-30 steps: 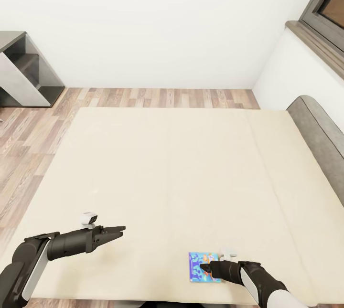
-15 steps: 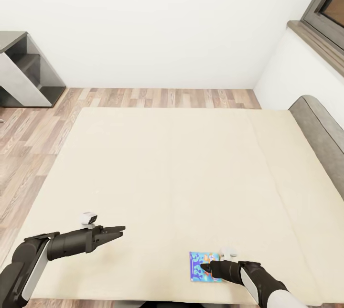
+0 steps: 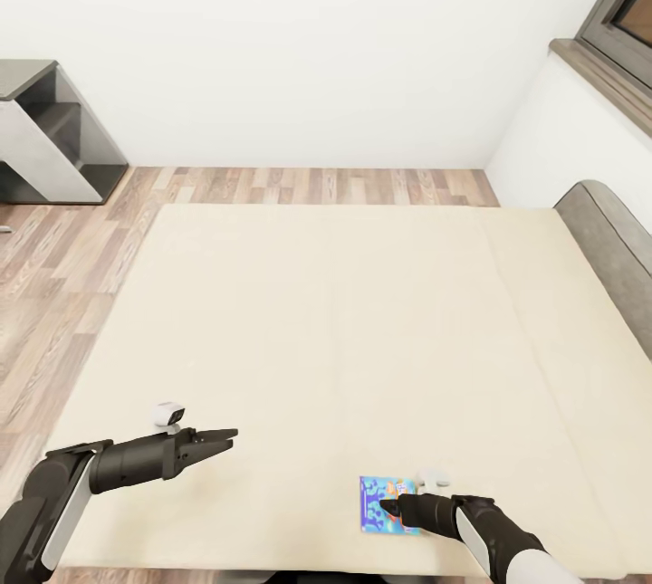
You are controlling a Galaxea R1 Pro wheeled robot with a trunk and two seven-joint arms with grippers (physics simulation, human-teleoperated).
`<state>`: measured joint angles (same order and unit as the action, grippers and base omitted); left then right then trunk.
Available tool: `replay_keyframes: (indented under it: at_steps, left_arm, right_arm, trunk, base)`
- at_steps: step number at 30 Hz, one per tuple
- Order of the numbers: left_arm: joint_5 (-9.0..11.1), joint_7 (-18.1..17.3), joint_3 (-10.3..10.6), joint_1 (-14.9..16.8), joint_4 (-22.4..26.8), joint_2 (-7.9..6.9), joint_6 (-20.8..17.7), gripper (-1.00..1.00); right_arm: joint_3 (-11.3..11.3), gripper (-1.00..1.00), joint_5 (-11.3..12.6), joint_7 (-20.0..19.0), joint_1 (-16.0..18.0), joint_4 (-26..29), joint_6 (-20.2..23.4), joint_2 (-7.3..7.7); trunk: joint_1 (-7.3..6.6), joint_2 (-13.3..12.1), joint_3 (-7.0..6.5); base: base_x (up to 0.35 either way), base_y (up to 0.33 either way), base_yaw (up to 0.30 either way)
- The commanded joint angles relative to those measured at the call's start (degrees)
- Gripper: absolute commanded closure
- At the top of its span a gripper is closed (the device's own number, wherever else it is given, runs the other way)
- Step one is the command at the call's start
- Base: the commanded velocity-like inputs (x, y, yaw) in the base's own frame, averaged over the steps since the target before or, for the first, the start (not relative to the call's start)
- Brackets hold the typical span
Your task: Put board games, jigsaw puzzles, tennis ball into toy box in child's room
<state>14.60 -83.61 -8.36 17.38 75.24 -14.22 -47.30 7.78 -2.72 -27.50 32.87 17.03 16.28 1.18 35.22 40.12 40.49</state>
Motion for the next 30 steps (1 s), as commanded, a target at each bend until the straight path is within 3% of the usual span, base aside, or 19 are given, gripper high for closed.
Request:
replay_keyframes:
  at_steps: [1,30]
  left_arm:
    - [0.08,-0.15,0.01,0.02,-0.01,-0.02,-0.60,-1.00]
    - [0.08,-0.21,0.01,0.02,-0.01,-0.02,-0.60,-1.00]
  right_arm:
    - [0.48,-1.00,-0.27,-0.34,0.00,0.11,0.44,-0.03]
    - [0.49,-1.00,-0.27,-0.28,0.00,0.11,0.35,-0.09]
  trunk:
    - [0.01,0.05,0.04]
    - [0.01,0.05,0.04]
  base:
    - [0.000,0.162,0.000]
    - [0.000,0.167,0.000]
